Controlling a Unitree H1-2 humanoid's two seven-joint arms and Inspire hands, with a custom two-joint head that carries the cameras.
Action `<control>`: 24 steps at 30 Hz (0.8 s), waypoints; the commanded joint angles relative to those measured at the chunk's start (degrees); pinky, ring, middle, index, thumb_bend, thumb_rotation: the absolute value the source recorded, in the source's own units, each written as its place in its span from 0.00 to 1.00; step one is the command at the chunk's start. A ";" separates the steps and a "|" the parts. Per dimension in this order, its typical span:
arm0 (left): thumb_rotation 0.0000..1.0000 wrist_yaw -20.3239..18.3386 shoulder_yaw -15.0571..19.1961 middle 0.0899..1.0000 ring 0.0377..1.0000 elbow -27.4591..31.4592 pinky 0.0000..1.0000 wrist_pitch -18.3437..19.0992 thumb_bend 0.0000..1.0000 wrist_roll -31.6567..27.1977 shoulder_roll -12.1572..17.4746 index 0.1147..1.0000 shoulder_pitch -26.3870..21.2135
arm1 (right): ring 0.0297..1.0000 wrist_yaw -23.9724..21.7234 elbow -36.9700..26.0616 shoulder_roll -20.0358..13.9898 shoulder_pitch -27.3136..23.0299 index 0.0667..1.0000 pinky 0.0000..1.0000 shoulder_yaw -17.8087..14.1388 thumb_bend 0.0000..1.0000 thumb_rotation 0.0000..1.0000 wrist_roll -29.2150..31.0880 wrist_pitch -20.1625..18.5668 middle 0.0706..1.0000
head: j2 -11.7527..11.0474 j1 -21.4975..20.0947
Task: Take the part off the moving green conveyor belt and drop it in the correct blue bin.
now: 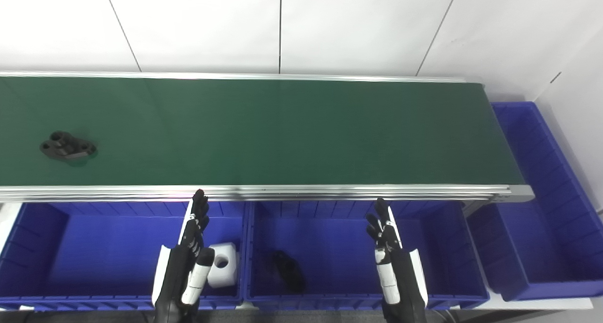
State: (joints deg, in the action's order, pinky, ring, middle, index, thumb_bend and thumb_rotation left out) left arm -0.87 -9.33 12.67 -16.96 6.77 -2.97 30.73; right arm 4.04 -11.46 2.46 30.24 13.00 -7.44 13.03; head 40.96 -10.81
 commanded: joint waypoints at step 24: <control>0.91 1.38 -0.60 1.00 1.00 -4.17 1.00 -6.26 0.86 -0.04 -0.82 1.00 -0.98 | 0.96 -0.72 3.80 -1.07 -0.02 1.00 0.92 -0.26 0.75 0.94 1.24 8.07 1.00 | -6.38 2.65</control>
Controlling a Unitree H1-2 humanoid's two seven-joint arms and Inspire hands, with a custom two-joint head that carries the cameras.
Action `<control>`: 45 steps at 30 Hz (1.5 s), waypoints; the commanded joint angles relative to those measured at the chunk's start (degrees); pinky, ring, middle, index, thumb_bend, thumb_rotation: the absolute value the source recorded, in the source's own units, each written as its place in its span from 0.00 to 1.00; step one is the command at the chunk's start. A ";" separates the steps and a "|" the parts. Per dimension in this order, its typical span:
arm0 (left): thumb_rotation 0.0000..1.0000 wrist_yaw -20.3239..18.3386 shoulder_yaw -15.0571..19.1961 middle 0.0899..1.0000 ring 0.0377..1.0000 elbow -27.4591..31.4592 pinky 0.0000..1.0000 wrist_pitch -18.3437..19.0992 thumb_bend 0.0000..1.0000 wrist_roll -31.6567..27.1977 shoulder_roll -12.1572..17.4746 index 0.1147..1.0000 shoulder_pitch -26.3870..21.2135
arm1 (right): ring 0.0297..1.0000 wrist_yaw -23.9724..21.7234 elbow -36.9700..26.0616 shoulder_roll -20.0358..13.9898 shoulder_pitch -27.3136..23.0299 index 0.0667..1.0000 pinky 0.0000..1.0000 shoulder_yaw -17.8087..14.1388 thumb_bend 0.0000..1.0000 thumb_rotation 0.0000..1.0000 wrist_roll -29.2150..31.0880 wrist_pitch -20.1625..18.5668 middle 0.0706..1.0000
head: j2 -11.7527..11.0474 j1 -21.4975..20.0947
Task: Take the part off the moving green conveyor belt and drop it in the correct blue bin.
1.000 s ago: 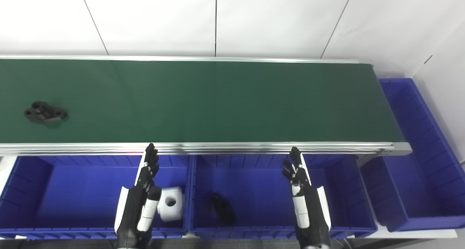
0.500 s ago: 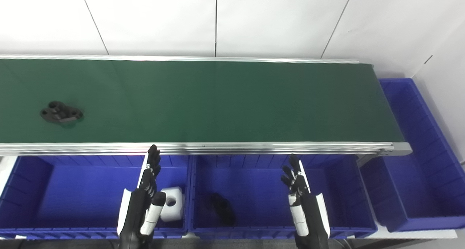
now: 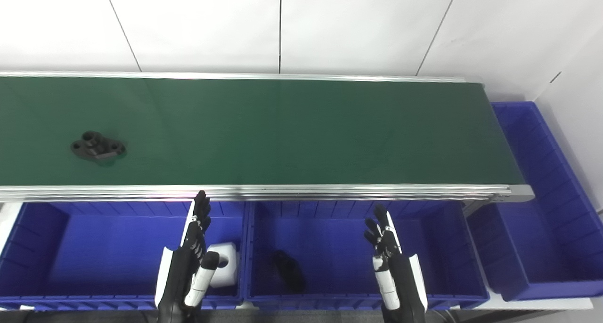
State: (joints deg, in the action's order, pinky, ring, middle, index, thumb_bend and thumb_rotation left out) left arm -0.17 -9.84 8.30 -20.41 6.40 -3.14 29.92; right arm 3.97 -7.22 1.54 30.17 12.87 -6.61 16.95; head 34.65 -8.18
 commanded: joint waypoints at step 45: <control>0.86 10.44 -7.73 1.00 0.93 -9.70 0.89 -6.49 0.77 5.52 -3.17 1.00 -6.42 | 0.77 -1.88 -13.13 -6.54 -21.78 0.90 0.61 -8.45 1.00 0.40 -28.07 -8.27 0.85 | -6.66 8.90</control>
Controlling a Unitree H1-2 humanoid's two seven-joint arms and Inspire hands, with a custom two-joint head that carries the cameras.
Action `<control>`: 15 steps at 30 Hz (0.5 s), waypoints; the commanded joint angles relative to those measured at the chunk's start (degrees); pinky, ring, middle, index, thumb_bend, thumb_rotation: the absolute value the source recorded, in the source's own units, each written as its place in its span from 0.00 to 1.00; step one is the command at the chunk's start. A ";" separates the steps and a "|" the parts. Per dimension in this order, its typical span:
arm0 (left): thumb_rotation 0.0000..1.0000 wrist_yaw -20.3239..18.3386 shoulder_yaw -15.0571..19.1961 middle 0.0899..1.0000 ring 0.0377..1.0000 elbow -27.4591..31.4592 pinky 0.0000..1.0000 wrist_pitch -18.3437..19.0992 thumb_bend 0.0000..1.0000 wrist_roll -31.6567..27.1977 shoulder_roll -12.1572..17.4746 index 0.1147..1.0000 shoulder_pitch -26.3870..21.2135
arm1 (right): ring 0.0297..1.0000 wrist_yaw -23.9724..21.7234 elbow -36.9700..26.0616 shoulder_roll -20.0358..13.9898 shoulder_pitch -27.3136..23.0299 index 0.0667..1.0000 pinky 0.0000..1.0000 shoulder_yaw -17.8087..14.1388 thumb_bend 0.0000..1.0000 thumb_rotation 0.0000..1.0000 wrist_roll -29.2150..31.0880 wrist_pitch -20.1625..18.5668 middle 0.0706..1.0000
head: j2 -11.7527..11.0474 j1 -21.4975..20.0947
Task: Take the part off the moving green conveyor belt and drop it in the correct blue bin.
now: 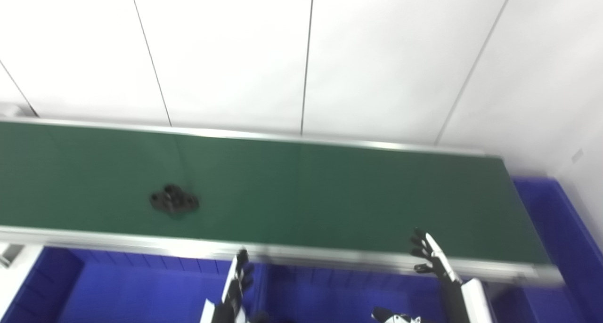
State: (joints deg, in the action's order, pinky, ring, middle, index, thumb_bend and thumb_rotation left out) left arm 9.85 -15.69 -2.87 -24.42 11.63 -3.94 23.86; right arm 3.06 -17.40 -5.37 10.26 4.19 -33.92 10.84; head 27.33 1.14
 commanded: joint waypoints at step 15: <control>0.82 -1.44 -3.20 1.00 0.96 2.58 0.94 -2.39 0.76 -1.54 -2.34 1.00 -0.98 | 0.70 -13.88 -1.93 2.29 -25.48 0.86 0.55 8.15 1.00 0.30 -20.90 -20.14 0.81 | 4.56 -2.45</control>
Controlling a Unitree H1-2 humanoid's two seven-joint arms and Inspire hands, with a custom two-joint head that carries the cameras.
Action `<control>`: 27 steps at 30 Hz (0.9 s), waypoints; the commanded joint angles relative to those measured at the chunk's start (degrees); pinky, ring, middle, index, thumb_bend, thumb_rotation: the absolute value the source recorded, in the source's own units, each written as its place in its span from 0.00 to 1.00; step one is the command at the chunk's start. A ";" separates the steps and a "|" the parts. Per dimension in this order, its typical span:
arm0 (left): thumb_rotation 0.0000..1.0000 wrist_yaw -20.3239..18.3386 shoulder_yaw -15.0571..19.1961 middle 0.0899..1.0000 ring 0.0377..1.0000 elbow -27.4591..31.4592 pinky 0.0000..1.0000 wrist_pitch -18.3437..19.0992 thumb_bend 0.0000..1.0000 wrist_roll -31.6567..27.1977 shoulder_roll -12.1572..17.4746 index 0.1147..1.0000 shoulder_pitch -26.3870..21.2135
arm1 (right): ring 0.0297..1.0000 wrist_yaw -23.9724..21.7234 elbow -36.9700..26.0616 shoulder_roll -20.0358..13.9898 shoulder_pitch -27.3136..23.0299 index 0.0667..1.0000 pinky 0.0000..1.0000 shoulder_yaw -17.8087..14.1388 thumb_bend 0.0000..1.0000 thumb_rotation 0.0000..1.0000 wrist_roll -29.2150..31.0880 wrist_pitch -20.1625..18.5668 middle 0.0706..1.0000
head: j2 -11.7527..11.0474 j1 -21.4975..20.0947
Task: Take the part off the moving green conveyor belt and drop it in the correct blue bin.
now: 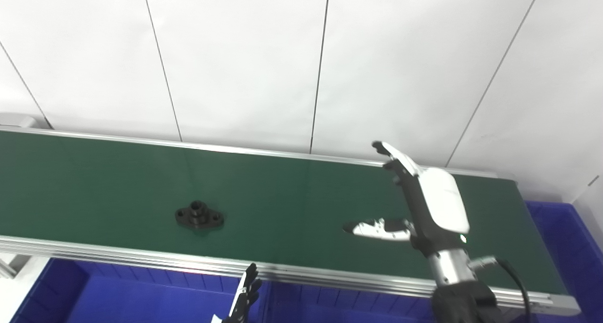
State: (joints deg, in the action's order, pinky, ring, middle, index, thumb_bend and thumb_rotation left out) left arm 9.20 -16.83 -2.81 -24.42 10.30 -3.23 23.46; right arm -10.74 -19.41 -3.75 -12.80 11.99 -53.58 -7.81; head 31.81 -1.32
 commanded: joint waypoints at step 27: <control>0.81 -0.06 -6.35 1.00 0.92 6.76 0.87 -1.62 0.78 2.73 -7.89 1.00 2.93 | 0.61 2.46 29.68 6.43 -17.29 0.82 0.44 14.25 1.00 0.32 -9.92 -6.90 0.76 | 3.20 2.38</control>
State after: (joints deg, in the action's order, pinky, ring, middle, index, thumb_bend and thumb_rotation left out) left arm 9.15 -17.59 1.34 -24.41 12.75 -3.40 25.19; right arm -10.23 10.75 1.76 -27.14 26.03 -63.39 -13.77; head 35.07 1.05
